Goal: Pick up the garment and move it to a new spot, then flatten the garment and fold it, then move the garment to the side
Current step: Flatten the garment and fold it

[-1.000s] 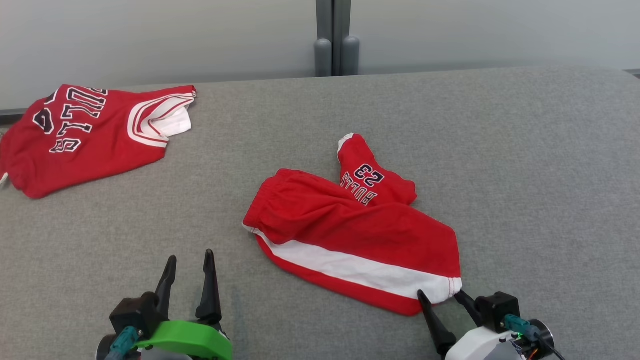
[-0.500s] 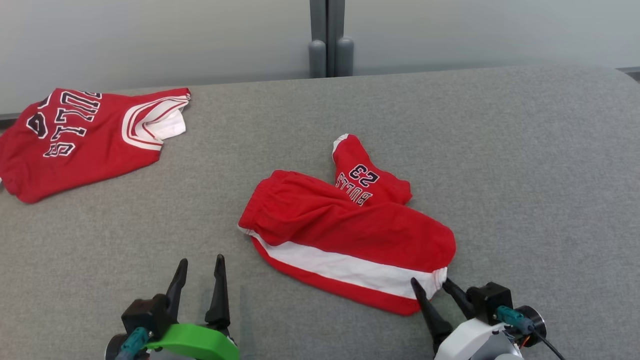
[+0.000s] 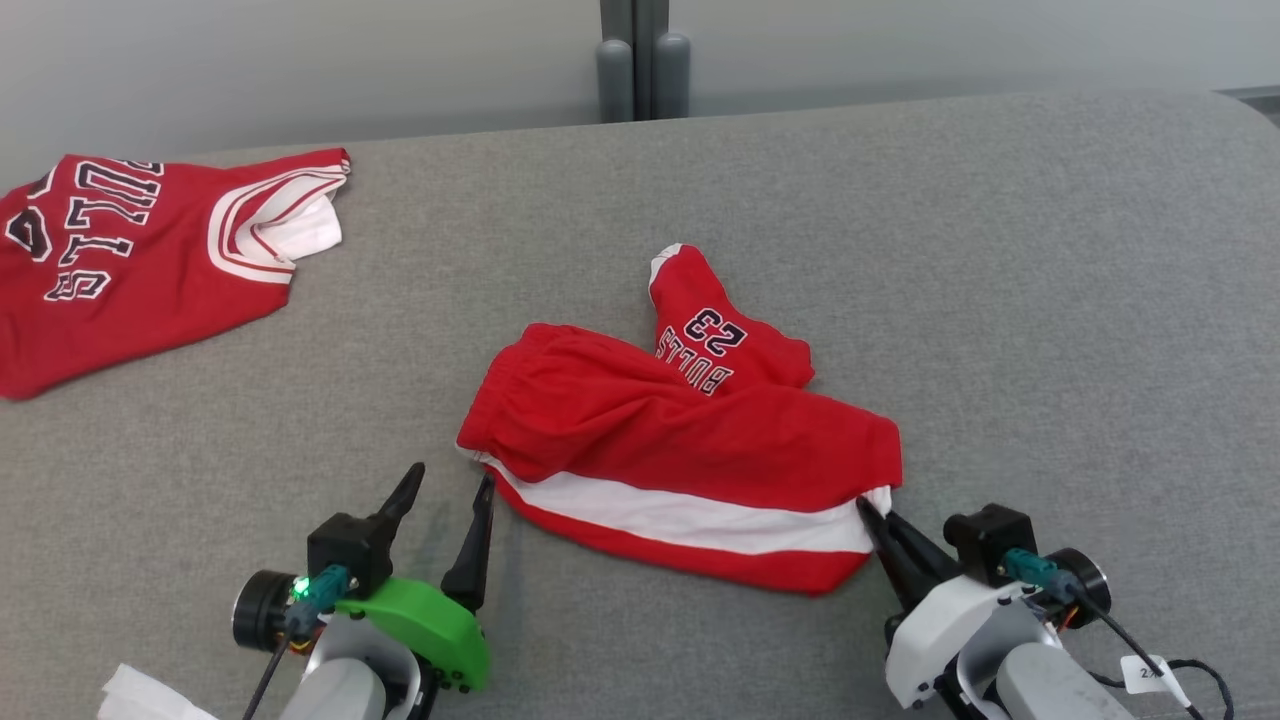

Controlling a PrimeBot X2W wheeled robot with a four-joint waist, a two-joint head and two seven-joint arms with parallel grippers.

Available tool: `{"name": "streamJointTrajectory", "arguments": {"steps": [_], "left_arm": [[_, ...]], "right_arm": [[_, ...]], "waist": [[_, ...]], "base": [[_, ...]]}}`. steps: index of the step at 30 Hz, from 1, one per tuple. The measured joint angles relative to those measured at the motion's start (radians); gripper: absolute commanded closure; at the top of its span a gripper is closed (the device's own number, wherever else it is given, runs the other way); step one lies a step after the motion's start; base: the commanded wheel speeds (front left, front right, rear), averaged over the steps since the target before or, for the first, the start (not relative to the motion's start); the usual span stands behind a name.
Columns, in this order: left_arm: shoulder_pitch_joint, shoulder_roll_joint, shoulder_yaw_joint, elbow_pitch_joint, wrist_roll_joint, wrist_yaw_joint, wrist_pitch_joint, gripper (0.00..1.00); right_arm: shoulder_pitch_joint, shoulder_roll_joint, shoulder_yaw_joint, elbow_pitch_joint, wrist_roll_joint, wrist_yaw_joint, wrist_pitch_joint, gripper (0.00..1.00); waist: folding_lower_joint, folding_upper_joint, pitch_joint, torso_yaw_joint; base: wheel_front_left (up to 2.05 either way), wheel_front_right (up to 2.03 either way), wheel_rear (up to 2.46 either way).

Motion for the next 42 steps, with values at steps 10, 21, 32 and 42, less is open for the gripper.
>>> {"name": "streamJointTrajectory", "arguments": {"steps": [10, 21, 32, 42], "left_arm": [[-0.181, 0.130, -0.286, 0.121, -0.135, -0.001, 0.031, 0.00], [-0.268, 0.199, -0.483, 0.133, -0.239, -0.001, 0.007, 0.99], [-0.268, 0.302, -0.519, -0.017, -0.311, -0.002, 0.001, 1.00], [-0.316, 0.403, -0.508, -0.297, -0.392, -0.002, 0.012, 1.00]], "right_arm": [[-0.096, -0.058, -0.012, 0.003, 0.009, 0.000, -0.005, 1.00], [-0.144, -0.060, -0.004, 0.017, 0.012, 0.000, -0.009, 1.00], [-0.160, -0.080, -0.022, -0.028, 0.033, 0.000, -0.019, 1.00], [-0.162, -0.155, -0.022, -0.267, 0.065, 0.000, 0.005, 1.00]], "waist": [[0.0000, 0.0000, 0.053, -0.021], [0.0000, 0.0000, 0.096, -0.030], [0.0000, 0.0000, 0.061, -0.035], [0.0000, 0.0000, -0.027, -0.040]], "base": [[0.00, 0.00, 0.00], [0.00, 0.00, 0.00], [0.00, 0.00, 0.00], [0.00, 0.00, 0.00]]}}
